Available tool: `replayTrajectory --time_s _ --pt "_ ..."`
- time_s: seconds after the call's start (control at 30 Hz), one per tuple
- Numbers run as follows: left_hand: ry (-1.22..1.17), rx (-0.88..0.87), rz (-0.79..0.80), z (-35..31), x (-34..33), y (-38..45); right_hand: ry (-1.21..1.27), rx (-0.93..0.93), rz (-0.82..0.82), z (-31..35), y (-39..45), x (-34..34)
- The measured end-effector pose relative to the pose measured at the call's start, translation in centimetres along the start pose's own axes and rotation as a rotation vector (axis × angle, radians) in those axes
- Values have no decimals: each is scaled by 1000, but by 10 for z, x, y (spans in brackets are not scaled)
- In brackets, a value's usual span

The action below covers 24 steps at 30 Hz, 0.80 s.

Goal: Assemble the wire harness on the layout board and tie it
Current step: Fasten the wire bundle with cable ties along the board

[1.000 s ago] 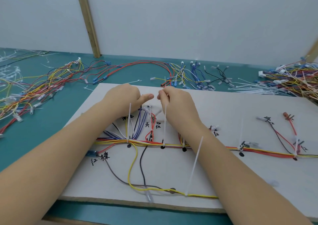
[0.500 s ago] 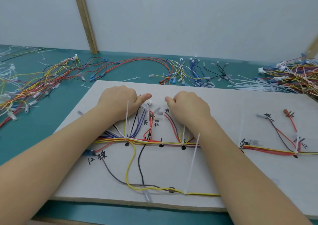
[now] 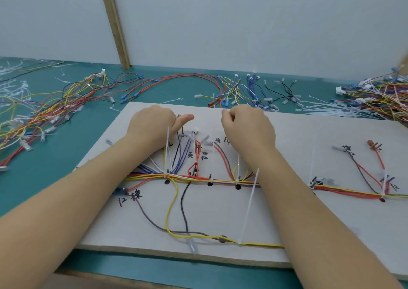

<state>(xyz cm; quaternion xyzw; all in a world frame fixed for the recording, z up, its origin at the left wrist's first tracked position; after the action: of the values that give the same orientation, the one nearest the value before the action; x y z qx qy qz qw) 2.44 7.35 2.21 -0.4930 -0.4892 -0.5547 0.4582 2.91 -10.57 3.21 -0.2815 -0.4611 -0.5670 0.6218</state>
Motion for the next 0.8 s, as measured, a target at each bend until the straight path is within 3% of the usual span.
replayTrajectory --time_s 0.07,0.13,0.27,0.53,0.63,0.7,0.8 --pt "55 42 42 6 5 0 -25 -4 35 1 0 -2" --pt "70 56 194 15 5 -1 -43 -9 56 1 -1 -5" --pt "-253 -47 474 29 2 -2 -41 -7 92 1 -1 -8" --pt "-698 -157 383 38 2 -13 -34 -6 133 1 0 -10" --pt "-1007 -216 350 34 13 -19 -35 -14 138 2 0 -9" --pt "-942 -195 342 34 19 -20 -41 -15 142 1 -1 -9" --pt "-606 -70 364 39 27 -22 -69 -20 162 0 -1 -9"
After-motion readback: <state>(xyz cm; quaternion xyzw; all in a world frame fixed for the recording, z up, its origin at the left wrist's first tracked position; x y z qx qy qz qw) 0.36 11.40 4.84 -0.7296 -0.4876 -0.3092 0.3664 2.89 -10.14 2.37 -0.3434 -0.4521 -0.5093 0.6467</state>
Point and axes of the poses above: each hand's wrist, its own y-axis towards the middle knuckle, its own x-axis out of the back of the hand, z = x × y, the point moved 3 cm from there along y, towards the middle knuckle, and after that the axes turned 15 degrees about z, right-handed, at the moved point
